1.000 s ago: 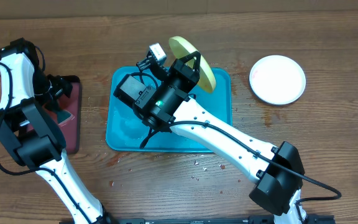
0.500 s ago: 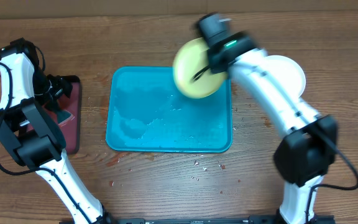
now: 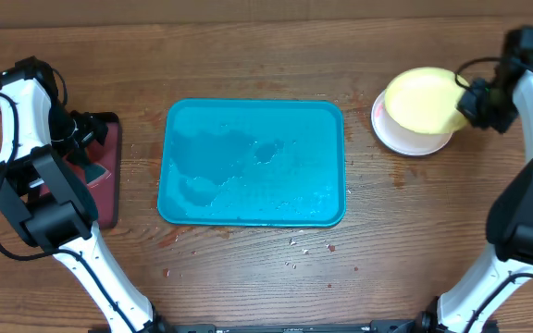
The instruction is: Clean dirty plates on tray and stack at the side
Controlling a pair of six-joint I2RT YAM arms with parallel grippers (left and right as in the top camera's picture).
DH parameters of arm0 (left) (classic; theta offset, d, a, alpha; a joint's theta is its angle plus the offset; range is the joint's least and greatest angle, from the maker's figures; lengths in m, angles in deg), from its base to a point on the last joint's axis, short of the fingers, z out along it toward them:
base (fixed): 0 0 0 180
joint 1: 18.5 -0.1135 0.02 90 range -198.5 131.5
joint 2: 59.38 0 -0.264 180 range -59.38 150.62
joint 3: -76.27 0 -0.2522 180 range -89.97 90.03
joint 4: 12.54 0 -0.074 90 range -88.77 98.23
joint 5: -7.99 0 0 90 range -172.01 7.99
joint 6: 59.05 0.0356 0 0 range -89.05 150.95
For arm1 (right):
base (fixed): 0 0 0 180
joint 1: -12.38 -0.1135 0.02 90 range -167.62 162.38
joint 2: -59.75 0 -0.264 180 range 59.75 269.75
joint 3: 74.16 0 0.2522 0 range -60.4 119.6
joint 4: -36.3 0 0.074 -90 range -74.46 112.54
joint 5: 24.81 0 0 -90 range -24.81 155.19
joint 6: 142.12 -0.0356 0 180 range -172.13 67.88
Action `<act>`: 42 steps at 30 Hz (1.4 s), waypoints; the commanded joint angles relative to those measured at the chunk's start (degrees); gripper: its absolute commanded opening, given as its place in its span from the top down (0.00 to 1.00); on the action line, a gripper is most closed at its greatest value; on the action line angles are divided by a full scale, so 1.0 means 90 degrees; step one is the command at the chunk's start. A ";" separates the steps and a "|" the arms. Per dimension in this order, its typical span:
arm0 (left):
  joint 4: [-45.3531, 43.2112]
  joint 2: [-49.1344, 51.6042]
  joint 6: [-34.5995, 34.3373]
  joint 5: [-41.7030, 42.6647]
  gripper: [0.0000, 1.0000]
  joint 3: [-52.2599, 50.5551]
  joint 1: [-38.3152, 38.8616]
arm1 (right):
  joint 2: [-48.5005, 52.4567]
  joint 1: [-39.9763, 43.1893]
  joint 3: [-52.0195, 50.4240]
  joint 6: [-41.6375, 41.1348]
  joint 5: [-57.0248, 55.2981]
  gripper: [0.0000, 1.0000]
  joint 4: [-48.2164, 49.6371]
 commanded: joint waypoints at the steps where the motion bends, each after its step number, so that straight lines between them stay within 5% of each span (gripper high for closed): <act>1: 0.0012 -0.0189 0.0022 0.0053 0.00 0.0153 0.0007 | -0.0129 0.0121 -0.0396 -0.0063 0.0510 0.96 0.0340; 10: 0.0010 -0.0189 0.0022 0.0053 0.00 0.0153 0.0007 | -0.0129 -0.0005 -0.1037 -0.0061 0.0906 0.92 0.1112; 11: 0.0010 -0.0189 0.0022 0.0053 0.00 0.0153 0.0007 | -0.0129 -0.0029 -0.1037 -0.0061 0.0901 0.84 0.1103; 13: 0.0010 -0.0189 0.0024 0.0053 0.00 0.0153 0.0007 | -0.0129 -0.0075 -0.1037 -0.0066 0.0901 0.48 0.1054; 14: 0.0012 -0.0189 0.0022 0.0053 0.00 0.0153 0.0007 | -0.0129 -0.0083 -0.1037 -0.0117 0.0903 0.44 0.1013; 27: 0.0010 -0.0189 0.0022 0.0053 0.00 0.0153 0.0007 | -0.1928 -0.0678 -0.1035 0.0321 0.1231 0.39 -0.0107; 28: 0.0012 -0.0189 0.0022 0.0053 0.00 0.0153 0.0007 | -0.2154 -0.0809 -0.1037 0.0427 0.1229 0.03 -0.0255; 29: 0.0010 -0.0189 0.0022 0.0053 0.00 0.0153 0.0007 | -0.2353 -0.0957 -0.1037 0.0488 0.1158 0.00 -0.0408; 42: 0.0010 -0.0189 0.0022 0.0053 0.00 0.0153 0.0007 | -0.4401 -0.3368 -0.1042 0.0537 0.0877 0.00 -0.2407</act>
